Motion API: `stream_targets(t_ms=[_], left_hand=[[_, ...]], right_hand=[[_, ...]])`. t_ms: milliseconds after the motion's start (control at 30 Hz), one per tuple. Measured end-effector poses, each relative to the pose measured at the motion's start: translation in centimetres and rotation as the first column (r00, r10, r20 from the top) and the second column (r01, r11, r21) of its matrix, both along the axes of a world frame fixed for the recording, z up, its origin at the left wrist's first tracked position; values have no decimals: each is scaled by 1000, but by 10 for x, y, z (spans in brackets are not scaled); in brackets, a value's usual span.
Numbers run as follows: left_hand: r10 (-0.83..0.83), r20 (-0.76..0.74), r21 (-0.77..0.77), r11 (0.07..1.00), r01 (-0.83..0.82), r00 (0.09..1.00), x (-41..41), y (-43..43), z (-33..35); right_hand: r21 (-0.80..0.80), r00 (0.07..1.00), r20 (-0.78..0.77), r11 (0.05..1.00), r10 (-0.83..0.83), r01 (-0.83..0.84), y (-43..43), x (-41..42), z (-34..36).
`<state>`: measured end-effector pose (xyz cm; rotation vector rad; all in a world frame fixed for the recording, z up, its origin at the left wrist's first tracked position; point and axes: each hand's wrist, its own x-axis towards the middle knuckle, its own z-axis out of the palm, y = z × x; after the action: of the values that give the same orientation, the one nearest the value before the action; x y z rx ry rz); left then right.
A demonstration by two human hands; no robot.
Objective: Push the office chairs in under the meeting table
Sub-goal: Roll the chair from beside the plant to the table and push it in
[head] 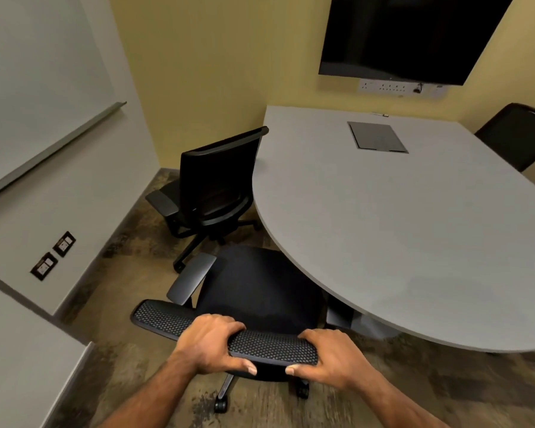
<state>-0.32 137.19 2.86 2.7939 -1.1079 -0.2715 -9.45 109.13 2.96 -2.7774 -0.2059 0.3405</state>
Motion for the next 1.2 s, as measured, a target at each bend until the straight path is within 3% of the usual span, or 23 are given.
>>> stream_targets(t_ms=[333,533,733,967,1200], left_hand=[[-155,26,-7,988,155,988,71,-10,-1],[-253,-63,-113,963,245,965,118,14,4],[-263,76,11,965,263,962,191,75,5],[-385,40,82,921,381,922,255,64,13],[-456,44,51,890,454,889,301,55,6]], right_hand=[[-8,991,-27,991,-131,131,4,33,5],[-9,973,-21,974,-228,228,21,50,9],[-9,937,-14,937,-349,349,45,62,12],[26,883,-9,882,-470,470,65,85,17],[54,837,-45,835,-546,548,76,110,21]])
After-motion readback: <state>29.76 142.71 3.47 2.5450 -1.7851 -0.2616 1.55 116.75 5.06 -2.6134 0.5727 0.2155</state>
